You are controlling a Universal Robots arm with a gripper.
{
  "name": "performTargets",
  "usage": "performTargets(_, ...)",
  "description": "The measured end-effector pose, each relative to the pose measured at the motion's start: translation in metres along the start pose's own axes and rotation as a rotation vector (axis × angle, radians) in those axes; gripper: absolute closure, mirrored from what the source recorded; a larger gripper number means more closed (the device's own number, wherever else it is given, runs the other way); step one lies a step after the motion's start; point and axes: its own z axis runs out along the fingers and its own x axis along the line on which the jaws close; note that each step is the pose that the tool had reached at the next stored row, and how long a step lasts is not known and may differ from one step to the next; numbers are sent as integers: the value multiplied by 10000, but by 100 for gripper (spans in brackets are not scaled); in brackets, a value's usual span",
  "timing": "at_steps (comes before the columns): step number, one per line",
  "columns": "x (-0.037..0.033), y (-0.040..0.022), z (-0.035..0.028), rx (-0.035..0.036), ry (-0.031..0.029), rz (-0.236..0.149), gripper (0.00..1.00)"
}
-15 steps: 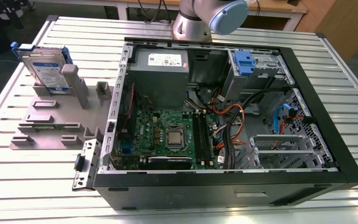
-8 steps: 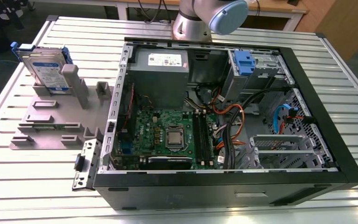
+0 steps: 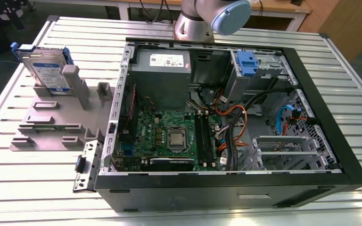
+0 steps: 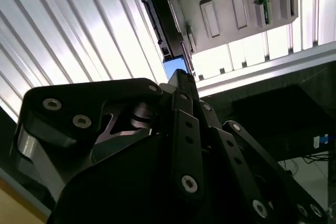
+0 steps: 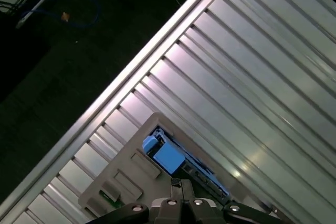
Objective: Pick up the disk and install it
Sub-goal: 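Pick up the disk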
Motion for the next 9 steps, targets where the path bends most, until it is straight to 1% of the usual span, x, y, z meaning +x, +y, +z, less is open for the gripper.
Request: performTargets(9,0,0,6,-40,69,-1602,89)
